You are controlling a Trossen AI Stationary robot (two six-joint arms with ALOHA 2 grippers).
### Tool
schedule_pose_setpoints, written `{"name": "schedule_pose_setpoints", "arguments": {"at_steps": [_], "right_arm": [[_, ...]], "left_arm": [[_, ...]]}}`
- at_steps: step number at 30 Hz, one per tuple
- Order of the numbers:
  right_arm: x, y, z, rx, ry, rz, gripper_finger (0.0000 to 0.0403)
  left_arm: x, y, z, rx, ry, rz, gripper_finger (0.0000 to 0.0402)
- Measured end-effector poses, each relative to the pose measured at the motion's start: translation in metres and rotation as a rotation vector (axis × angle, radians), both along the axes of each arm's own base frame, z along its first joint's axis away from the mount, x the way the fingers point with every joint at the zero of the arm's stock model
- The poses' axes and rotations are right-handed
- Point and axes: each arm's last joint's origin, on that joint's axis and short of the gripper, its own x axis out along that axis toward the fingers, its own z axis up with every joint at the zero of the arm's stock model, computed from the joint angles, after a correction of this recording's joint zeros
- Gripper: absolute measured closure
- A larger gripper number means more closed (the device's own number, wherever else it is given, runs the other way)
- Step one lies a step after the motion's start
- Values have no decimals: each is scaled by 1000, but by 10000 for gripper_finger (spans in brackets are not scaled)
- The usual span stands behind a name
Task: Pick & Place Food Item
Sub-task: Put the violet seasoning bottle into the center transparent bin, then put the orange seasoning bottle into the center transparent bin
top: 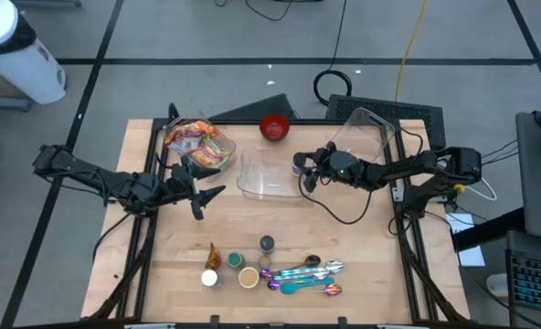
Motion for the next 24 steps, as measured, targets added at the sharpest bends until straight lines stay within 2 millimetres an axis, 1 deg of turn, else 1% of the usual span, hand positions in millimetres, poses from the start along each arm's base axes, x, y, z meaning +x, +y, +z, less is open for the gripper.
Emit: {"name": "schedule_pose_setpoints", "arguments": {"at_steps": [20,24], "right_arm": [[0,0,0,-7,6,6,144],[-2,2,6,-23,-6,13,140]], "left_arm": [[0,0,0,0,0,0,135],[0,0,0,-1,0,0,135]]}}
